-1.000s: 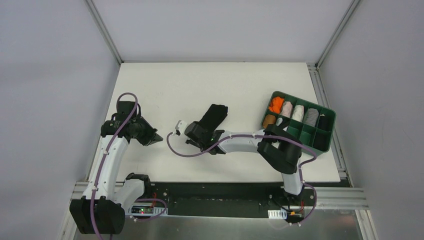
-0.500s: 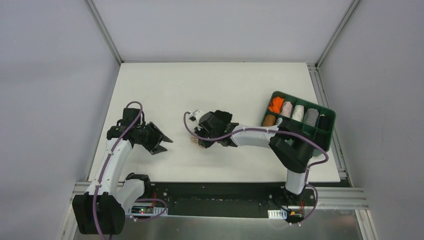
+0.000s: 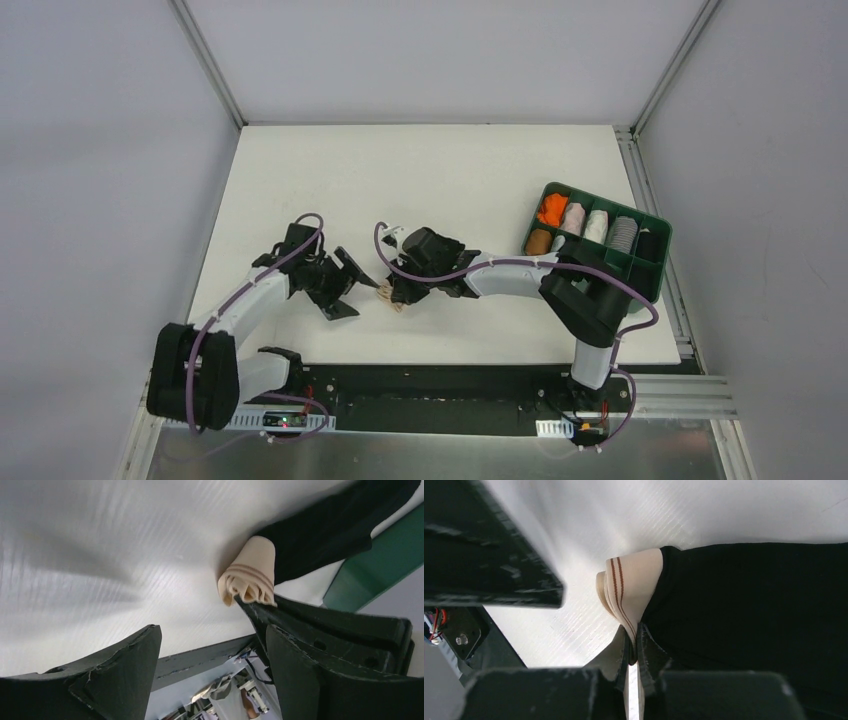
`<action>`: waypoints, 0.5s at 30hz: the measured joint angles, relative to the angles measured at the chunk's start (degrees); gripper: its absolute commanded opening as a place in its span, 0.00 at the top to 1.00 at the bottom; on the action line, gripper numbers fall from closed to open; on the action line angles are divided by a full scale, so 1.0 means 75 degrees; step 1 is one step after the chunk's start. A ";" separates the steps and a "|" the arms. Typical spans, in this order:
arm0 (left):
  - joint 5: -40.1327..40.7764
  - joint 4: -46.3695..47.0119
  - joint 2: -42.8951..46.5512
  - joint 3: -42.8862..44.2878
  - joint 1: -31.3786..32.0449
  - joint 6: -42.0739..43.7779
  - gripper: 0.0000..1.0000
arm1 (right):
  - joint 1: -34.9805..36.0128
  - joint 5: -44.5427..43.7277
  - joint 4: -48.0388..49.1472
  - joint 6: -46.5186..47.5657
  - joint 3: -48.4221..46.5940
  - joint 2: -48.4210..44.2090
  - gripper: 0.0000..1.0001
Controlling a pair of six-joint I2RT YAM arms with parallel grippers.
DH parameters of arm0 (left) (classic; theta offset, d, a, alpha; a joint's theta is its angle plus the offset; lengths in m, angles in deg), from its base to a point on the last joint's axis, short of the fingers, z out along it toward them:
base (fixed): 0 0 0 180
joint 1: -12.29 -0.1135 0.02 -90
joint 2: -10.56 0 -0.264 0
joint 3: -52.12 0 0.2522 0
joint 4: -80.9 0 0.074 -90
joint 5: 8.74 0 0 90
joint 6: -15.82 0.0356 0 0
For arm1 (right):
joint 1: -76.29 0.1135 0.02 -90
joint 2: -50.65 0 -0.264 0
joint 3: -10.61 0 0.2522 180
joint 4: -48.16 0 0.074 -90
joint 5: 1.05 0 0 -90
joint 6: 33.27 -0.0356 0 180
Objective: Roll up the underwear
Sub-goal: Roll the underwear to the center of the board.
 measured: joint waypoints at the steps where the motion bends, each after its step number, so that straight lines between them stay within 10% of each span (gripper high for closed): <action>1: 0.0020 0.0160 -0.0262 0.0050 0.0052 0.0032 0.18 | 0.0000 0.0026 0.0000 -0.0015 0.0000 0.0000 1.00; 15: -0.0452 0.1501 -0.2713 0.1078 0.0085 0.1387 0.22 | 0.0000 0.0221 -0.0006 -0.0026 0.0000 -0.0006 1.00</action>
